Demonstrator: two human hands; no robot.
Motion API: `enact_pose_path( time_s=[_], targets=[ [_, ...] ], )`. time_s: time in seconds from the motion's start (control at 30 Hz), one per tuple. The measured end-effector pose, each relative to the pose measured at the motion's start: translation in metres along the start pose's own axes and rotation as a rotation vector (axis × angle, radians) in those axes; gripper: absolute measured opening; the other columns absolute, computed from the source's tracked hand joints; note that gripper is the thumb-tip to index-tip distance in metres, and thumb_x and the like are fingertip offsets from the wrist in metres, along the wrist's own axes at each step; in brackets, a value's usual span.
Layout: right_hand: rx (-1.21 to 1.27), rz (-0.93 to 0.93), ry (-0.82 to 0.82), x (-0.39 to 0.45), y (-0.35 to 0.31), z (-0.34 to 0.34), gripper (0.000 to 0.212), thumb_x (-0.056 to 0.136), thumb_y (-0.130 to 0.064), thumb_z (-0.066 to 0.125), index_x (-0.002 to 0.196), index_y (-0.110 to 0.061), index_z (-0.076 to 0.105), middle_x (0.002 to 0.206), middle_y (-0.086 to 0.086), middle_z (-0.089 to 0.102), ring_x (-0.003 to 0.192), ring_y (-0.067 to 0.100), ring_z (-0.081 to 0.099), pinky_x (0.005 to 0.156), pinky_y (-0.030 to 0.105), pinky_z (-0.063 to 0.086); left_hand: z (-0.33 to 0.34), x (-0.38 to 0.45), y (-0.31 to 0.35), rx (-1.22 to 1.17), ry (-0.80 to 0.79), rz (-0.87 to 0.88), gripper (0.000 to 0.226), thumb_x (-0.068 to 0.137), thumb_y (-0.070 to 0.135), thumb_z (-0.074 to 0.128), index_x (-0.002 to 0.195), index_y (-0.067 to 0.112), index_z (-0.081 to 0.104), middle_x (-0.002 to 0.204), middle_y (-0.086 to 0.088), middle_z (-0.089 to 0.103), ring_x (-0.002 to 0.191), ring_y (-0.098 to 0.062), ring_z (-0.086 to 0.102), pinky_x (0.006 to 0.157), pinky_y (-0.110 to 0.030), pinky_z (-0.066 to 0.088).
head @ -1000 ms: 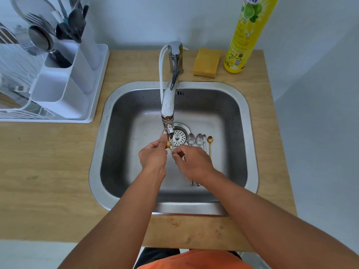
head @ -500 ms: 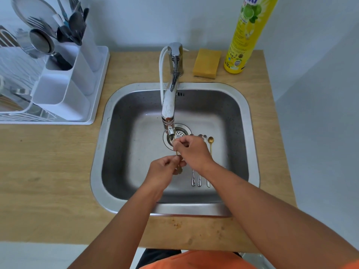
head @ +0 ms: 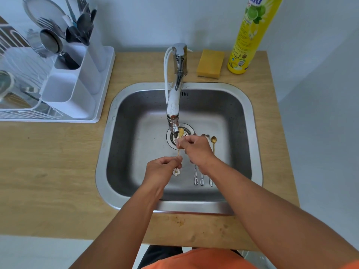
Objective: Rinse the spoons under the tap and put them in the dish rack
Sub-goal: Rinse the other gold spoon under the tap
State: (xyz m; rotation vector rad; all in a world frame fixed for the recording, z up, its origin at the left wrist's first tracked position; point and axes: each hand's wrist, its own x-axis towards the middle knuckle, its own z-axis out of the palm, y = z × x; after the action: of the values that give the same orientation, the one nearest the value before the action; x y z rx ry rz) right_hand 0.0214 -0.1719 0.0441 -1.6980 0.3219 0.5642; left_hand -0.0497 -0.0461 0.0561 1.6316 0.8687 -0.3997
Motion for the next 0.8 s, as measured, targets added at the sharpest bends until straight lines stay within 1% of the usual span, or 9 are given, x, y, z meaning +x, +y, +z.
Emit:
enact_pose_path(
  time_s=[0.1, 0.17, 0.27, 0.4, 0.5, 0.57, 0.63, 0.7, 0.8],
  targets=[
    [0.027, 0.026, -0.025, -0.003, 0.003, -0.002, 0.027, 0.096, -0.031, 0.068, 0.073, -0.02, 0.077, 0.079, -0.012, 0.077, 0.049, -0.01, 0.055, 0.057, 0.02, 0.036, 0.001, 0.002, 0.002, -0.028, -0.001, -0.008, 0.02, 0.086, 0.041, 0.083, 0.081, 0.022, 0.082, 0.073, 0.014, 0.079, 0.054, 0.014, 0.062, 0.062, -0.026, 0.042],
    [0.03, 0.05, -0.042, -0.006, 0.005, -0.002, 0.025, 0.096, -0.034, 0.07, 0.078, -0.02, 0.078, 0.077, -0.014, 0.076, 0.051, -0.002, 0.053, 0.052, 0.02, 0.037, 0.003, 0.005, 0.005, -0.039, 0.004, -0.001, 0.019, 0.086, 0.041, 0.082, 0.082, 0.022, 0.082, 0.073, 0.013, 0.079, 0.052, 0.014, 0.06, 0.062, -0.027, 0.042],
    [0.078, 0.078, -0.069, -0.009, 0.007, -0.003, 0.02, 0.096, -0.033, 0.07, 0.083, -0.021, 0.079, 0.076, -0.012, 0.073, 0.059, 0.009, 0.047, 0.042, 0.021, 0.037, 0.003, 0.008, 0.008, -0.058, 0.01, 0.017, 0.019, 0.087, 0.04, 0.081, 0.082, 0.022, 0.082, 0.075, 0.012, 0.079, 0.05, 0.011, 0.059, 0.06, -0.027, 0.042],
    [0.078, 0.072, -0.086, -0.007, 0.003, -0.006, 0.021, 0.099, -0.03, 0.067, 0.083, -0.021, 0.078, 0.084, -0.009, 0.072, 0.067, 0.012, 0.046, 0.045, 0.022, 0.038, 0.003, 0.007, 0.01, -0.042, -0.026, 0.025, 0.015, 0.09, 0.038, 0.078, 0.084, 0.025, 0.081, 0.078, 0.013, 0.08, 0.053, 0.01, 0.059, 0.06, -0.026, 0.043],
    [0.117, 0.09, -0.073, -0.001, -0.003, -0.009, 0.023, 0.101, -0.029, 0.065, 0.084, -0.018, 0.077, 0.099, -0.006, 0.074, 0.071, 0.014, 0.044, 0.047, 0.022, 0.036, -0.001, 0.004, 0.007, 0.005, -0.074, -0.014, 0.015, 0.09, 0.041, 0.075, 0.087, 0.027, 0.081, 0.084, 0.015, 0.081, 0.074, -0.002, 0.065, 0.062, -0.027, 0.046],
    [0.15, 0.104, -0.054, 0.004, -0.006, -0.013, 0.022, 0.102, -0.026, 0.064, 0.088, -0.017, 0.078, 0.107, -0.006, 0.074, 0.072, 0.014, 0.042, 0.046, 0.022, 0.033, -0.006, 0.002, 0.002, -0.003, -0.115, -0.058, 0.018, 0.089, 0.042, 0.074, 0.092, 0.026, 0.081, 0.089, 0.015, 0.081, 0.079, -0.008, 0.068, 0.064, -0.029, 0.049],
    [0.165, 0.108, -0.046, 0.007, -0.008, -0.014, 0.02, 0.101, -0.026, 0.065, 0.092, -0.015, 0.079, 0.098, -0.003, 0.071, 0.07, 0.014, 0.039, 0.046, 0.023, 0.031, -0.01, 0.0, -0.002, -0.032, -0.146, -0.092, 0.02, 0.089, 0.042, 0.074, 0.098, 0.025, 0.08, 0.092, 0.014, 0.082, 0.077, -0.007, 0.07, 0.061, -0.026, 0.051],
    [0.162, 0.108, -0.047, 0.007, -0.006, -0.011, 0.02, 0.1, -0.027, 0.066, 0.089, -0.016, 0.079, 0.089, 0.002, 0.065, 0.067, 0.015, 0.037, 0.046, 0.023, 0.029, -0.011, 0.001, -0.004, -0.045, -0.14, -0.099, 0.019, 0.09, 0.039, 0.075, 0.099, 0.023, 0.08, 0.091, 0.011, 0.082, 0.074, -0.006, 0.069, 0.058, -0.025, 0.052],
    [0.142, 0.123, -0.04, 0.005, -0.002, -0.007, 0.022, 0.099, -0.033, 0.067, 0.087, -0.019, 0.079, 0.09, 0.001, 0.068, 0.071, 0.016, 0.041, 0.046, 0.023, 0.033, -0.008, 0.006, -0.004, -0.027, -0.074, -0.074, 0.013, 0.091, 0.035, 0.075, 0.093, 0.022, 0.08, 0.083, 0.009, 0.081, 0.07, -0.006, 0.066, 0.058, -0.026, 0.052]
  ],
)
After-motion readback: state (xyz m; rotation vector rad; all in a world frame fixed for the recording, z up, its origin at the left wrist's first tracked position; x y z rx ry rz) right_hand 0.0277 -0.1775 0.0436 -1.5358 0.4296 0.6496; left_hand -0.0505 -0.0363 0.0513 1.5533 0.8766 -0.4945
